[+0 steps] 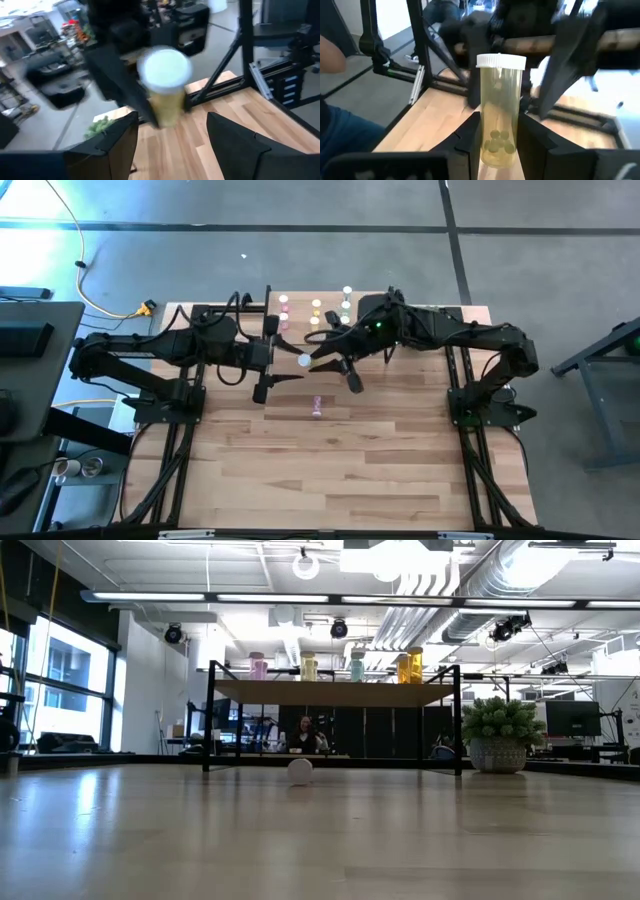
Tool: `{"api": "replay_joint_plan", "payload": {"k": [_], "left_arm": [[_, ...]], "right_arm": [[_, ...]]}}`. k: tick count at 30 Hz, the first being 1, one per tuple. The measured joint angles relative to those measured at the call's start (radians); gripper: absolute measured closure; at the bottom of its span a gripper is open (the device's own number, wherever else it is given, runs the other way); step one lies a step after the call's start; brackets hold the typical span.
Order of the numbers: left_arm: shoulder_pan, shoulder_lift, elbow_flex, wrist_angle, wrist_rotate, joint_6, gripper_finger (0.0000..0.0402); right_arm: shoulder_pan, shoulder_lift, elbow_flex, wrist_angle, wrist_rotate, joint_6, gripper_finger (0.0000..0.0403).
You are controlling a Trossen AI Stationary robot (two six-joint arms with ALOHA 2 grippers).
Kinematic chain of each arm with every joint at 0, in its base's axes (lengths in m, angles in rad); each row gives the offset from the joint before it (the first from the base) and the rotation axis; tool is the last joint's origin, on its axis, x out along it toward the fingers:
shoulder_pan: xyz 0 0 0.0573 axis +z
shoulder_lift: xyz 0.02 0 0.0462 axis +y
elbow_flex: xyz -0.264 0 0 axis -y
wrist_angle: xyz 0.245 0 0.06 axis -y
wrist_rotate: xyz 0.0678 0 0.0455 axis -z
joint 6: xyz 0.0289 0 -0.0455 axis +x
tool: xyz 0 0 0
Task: Pick and place medicine bottles onto shelf by color
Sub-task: Put the yellow pill bottle aligned with the other yellow pill bottles on the shelf
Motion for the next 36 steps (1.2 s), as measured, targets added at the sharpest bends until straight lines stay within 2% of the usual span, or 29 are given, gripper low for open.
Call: {"api": "replay_joint_plan", "payload": {"k": [2, 4, 10, 19, 25, 30, 36], "left_arm": [[0.000, -0.020, -0.016, -0.010, -0.032, -0.015, 0.0179], [0.000, -0.039, -0.031, -0.018, -0.052, -0.033, 0.0179], [-0.033, -0.089, -0.047, -0.028, -0.040, -0.083, 0.0179], [-0.152, -0.095, -0.047, -0.044, -0.071, -0.124, 0.0179], [-0.230, -0.091, -0.047, -0.030, -0.189, -0.138, 0.0179], [-0.301, -0.091, -0.047, 0.031, -0.197, -0.159, 0.0179], [-0.376, -0.072, -0.047, 0.111, -0.201, -0.159, 0.0179]], "right_arm": [[0.020, 0.002, -0.001, 0.000, 0.021, 0.027, 0.0314], [0.049, -0.001, -0.001, 0.002, 0.089, 0.051, 0.0314], [0.134, 0.004, 0.000, 0.002, 0.258, 0.127, 0.0314], [0.294, 0.061, 0.000, 0.081, 0.657, 0.216, 0.0314], [0.392, 0.102, 0.000, 0.193, 0.796, 0.237, 0.0314], [0.470, 0.118, 0.000, 0.279, 0.949, 0.205, 0.0314], [0.510, 0.134, 0.000, 0.365, 0.987, 0.182, 0.0314]]}}
